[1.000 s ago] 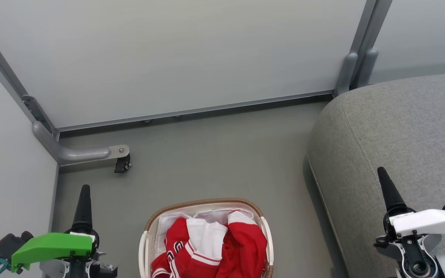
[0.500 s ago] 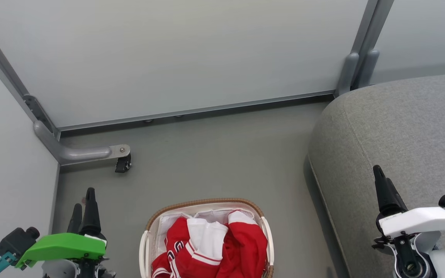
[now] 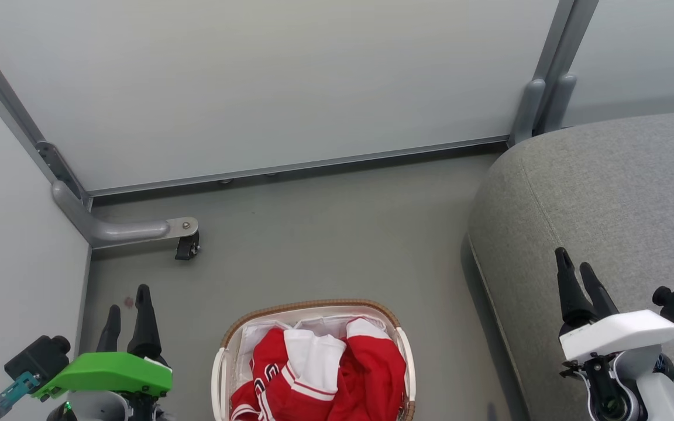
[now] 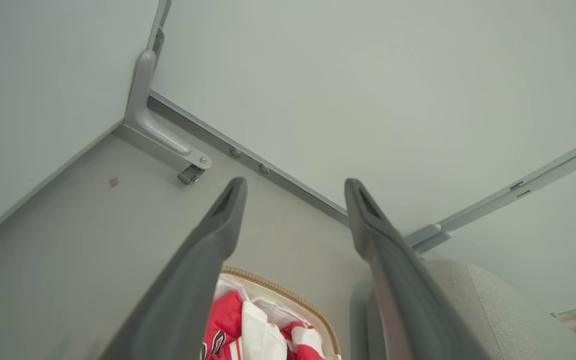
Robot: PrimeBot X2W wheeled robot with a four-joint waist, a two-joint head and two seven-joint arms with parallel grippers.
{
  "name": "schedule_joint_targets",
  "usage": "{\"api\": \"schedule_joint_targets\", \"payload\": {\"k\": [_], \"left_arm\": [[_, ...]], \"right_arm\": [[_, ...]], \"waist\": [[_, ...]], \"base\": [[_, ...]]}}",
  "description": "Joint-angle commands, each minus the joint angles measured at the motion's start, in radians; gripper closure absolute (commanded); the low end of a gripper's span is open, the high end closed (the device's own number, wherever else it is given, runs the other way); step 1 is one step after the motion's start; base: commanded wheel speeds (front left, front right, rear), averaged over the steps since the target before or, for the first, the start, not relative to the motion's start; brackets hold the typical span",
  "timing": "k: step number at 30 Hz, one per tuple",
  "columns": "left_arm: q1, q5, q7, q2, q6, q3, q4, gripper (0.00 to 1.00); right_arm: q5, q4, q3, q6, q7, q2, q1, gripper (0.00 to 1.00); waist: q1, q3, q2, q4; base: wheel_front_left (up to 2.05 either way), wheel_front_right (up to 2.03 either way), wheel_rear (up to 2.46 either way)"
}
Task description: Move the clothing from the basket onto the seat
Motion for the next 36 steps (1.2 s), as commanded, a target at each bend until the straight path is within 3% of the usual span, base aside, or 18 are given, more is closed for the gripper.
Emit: {"api": "schedule_joint_targets", "payload": {"k": [1, 36], "left_arm": [[-0.021, 0.034, -0.011, 0.01, -0.001, -0.001, -0.009, 0.0], [0.087, 0.401, -0.101, 0.003, 0.02, -0.009, 0.029, 0.0]], "right_arm": [[-0.032, -0.009, 0.005, 0.0, -0.012, -0.008, -0.027, 0.0], [-0.419, 0.017, 0.071, 0.0, -0.103, 0.008, 0.046, 0.0]], "waist": [[0.0, 0.0, 0.0, 0.0], [0.0, -0.032, 0.0, -0.026]], "base": [[0.0, 0.0, 0.0], [0.0, 0.0, 0.0]]}}
